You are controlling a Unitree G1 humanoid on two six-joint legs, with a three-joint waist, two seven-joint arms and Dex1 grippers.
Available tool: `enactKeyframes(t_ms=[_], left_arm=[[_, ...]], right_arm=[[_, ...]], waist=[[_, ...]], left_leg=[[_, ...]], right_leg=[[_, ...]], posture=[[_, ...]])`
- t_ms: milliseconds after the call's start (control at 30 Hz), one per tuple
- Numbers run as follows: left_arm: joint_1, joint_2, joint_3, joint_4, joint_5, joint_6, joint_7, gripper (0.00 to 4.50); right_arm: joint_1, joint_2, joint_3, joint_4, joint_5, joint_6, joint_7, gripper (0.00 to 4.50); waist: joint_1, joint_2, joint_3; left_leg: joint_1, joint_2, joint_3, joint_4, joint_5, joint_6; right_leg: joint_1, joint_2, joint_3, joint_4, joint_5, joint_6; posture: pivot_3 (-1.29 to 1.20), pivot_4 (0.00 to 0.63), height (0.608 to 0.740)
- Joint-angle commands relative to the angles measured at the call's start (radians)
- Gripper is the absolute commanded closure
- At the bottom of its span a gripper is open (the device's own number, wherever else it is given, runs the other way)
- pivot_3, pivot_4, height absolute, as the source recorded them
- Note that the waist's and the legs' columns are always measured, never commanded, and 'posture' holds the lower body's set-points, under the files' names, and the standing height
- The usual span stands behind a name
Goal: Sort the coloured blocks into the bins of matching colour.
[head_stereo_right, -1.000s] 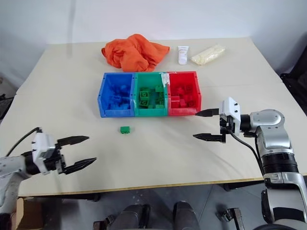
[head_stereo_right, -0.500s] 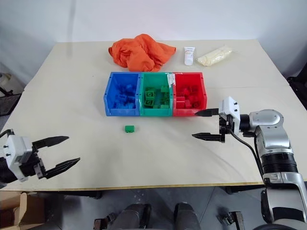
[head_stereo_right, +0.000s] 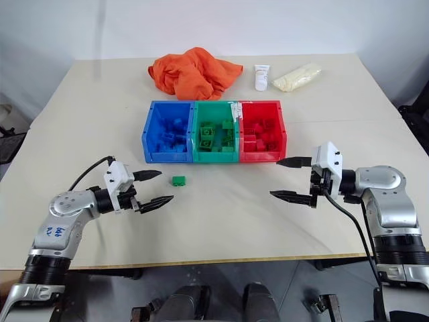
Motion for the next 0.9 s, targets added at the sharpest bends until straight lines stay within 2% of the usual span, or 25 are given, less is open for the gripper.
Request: enactKeyframes(t_ms=[33, 133, 400, 433, 500, 767, 800, 900], left_arm=[[-0.062, -0.014, -0.034, 0.081, 0.034, -0.048, -0.016, 0.00], [-0.135, -0.037, -0.092, 0.192, 0.099, -0.090, -0.012, 0.00], [-0.259, -0.091, -0.155, 0.366, 0.158, -0.149, -0.053, 0.00], [-0.263, -0.096, -0.157, 0.374, 0.156, -0.160, -0.061, 0.40], [-0.266, -0.103, -0.154, 0.373, 0.151, -0.146, -0.061, 0.86], [-0.288, -0.085, -0.110, 0.348, 0.109, -0.124, -0.102, 3.39], [-0.291, -0.082, -0.101, 0.335, 0.098, -0.114, -0.107, 3.56], [-0.318, -0.069, -0.067, 0.283, 0.060, -0.058, -0.112, 3.55]], right_arm=[[0.039, -0.019, -0.052, -0.085, 0.037, 0.020, -0.034, 0.03], [0.081, -0.019, -0.073, -0.125, 0.045, 0.033, -0.066, 0.03], [0.138, -0.026, -0.102, -0.182, 0.061, 0.052, -0.106, 0.03], [0.142, -0.028, -0.104, -0.187, 0.064, 0.053, -0.109, 0.00], [0.151, -0.032, -0.111, -0.194, 0.067, 0.055, -0.117, 0.00], [0.171, -0.040, -0.130, -0.206, 0.070, 0.056, -0.129, 0.00], [0.173, -0.040, -0.131, -0.206, 0.071, 0.055, -0.131, 0.00], [0.176, -0.041, -0.134, -0.207, 0.069, 0.052, -0.137, 0.00]], waist=[[0.003, 0.000, 0.000], [0.007, 0.000, 0.000], [0.015, 0.000, 0.000], [0.016, 0.000, 0.000], [0.018, 0.000, 0.000], [0.023, 0.000, 0.000], [0.022, 0.000, 0.000], [0.023, 0.000, 0.000]], left_leg=[[0.000, 0.000, 0.000, 0.000, 0.000, 0.000], [0.000, -0.001, 0.000, 0.001, 0.000, 0.000], [0.000, -0.001, 0.000, 0.002, 0.000, 0.000], [0.000, -0.001, 0.000, 0.002, 0.000, 0.000], [0.000, -0.002, 0.000, 0.002, 0.000, 0.000], [0.000, -0.001, 0.000, 0.003, 0.000, 0.000], [0.000, -0.001, 0.000, 0.003, 0.000, 0.000], [0.000, -0.001, 0.000, 0.002, 0.000, 0.000]], right_leg=[[0.000, 0.000, 0.000, 0.000, 0.000, 0.000], [0.001, 0.000, 0.000, 0.000, 0.000, 0.000], [0.001, 0.000, -0.001, 0.000, 0.000, 0.000], [0.001, 0.000, -0.001, 0.000, 0.000, 0.000], [0.001, 0.000, 0.000, 0.000, 0.000, 0.001], [0.001, 0.000, 0.000, 0.000, 0.000, 0.001], [0.001, 0.000, 0.000, 0.000, 0.000, 0.000], [0.001, 0.000, 0.000, 0.001, 0.000, 0.000]], posture=[[0.00, 0.150, 0.740], [0.00, 0.150, 0.740], [0.00, 0.150, 0.740], [0.00, 0.150, 0.740], [0.00, 0.150, 0.740], [0.00, 0.150, 0.740], [0.00, 0.150, 0.740], [0.00, 0.150, 0.740]])
